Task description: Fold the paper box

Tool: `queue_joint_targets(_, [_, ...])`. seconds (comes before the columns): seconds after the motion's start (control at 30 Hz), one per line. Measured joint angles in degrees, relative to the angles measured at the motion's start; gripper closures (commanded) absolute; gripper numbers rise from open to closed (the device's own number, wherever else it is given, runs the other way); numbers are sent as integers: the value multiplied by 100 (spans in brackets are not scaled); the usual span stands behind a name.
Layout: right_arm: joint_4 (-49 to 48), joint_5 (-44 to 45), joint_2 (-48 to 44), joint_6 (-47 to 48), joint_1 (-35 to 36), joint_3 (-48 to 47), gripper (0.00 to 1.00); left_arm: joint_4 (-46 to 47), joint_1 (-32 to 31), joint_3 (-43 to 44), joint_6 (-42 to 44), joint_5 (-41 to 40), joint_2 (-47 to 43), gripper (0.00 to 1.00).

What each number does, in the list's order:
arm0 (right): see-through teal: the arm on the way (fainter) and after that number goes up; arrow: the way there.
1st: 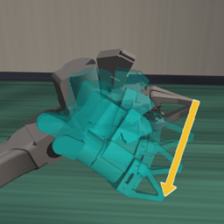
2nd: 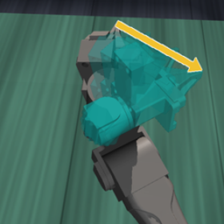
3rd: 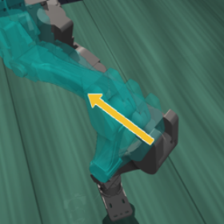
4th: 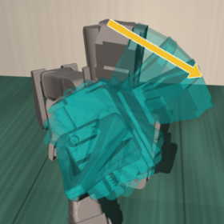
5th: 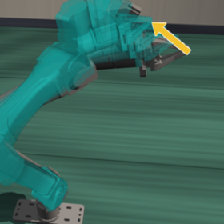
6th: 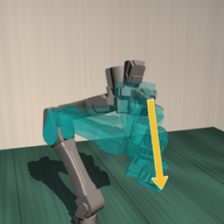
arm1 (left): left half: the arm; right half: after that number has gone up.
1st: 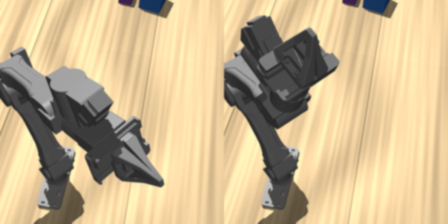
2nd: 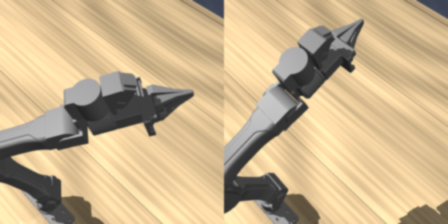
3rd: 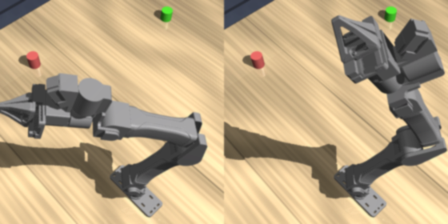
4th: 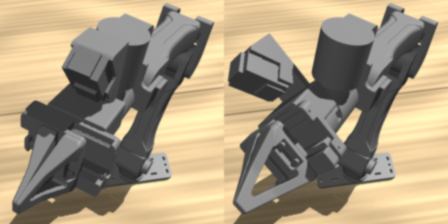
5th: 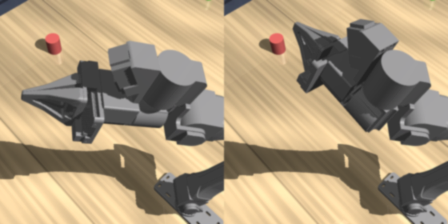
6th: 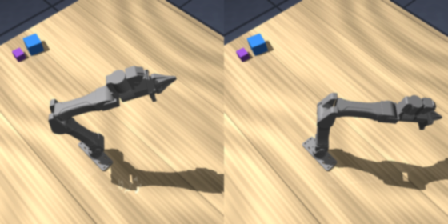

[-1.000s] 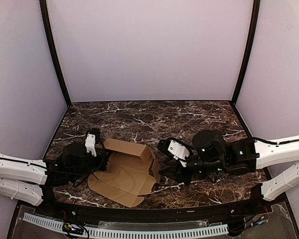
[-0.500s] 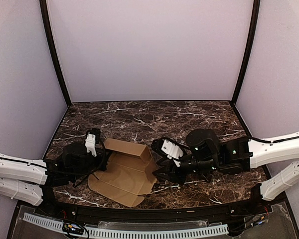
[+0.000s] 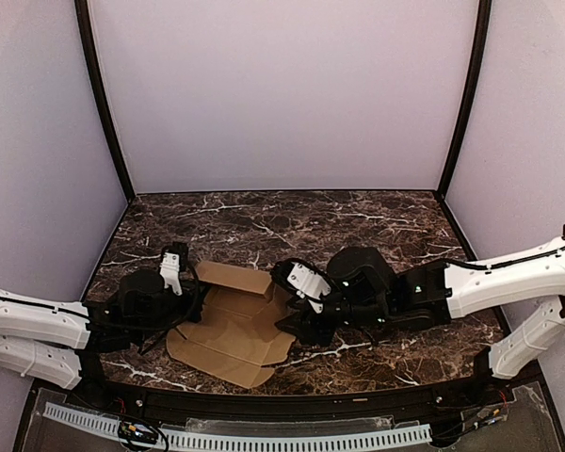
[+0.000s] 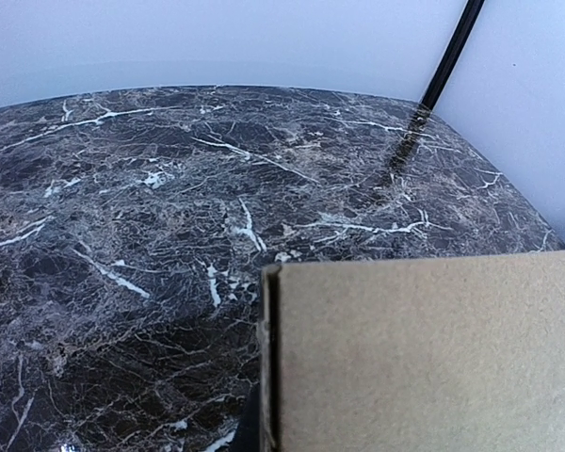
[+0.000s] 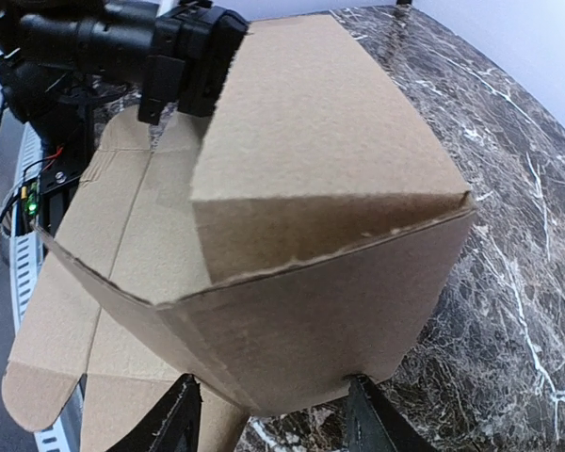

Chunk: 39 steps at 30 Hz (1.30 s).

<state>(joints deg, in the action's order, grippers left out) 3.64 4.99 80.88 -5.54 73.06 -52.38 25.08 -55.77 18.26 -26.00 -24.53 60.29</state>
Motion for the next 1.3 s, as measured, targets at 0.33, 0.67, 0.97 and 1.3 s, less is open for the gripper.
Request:
queue_joint_targets(0.33, [-835, 1062, 621, -595, 63, -35, 37, -428, 0, 149, -466, -448, 245, 99])
queue_joint_targets(0.67, [-1486, 2153, 1316, -695, 101, -356, 38, -898, 0, 328, -920, -616, 485, 99])
queue_joint_targets(0.97, [-1744, 2697, 1834, -684, 105, -719, 47, -1266, -2, 527, -1344, -721, 601, 99])
queue_joint_targets(1.3, [-1631, 3309, 2302, -649, 116, -1110, 61, -1639, -2, 765, -1784, -896, 898, 99])
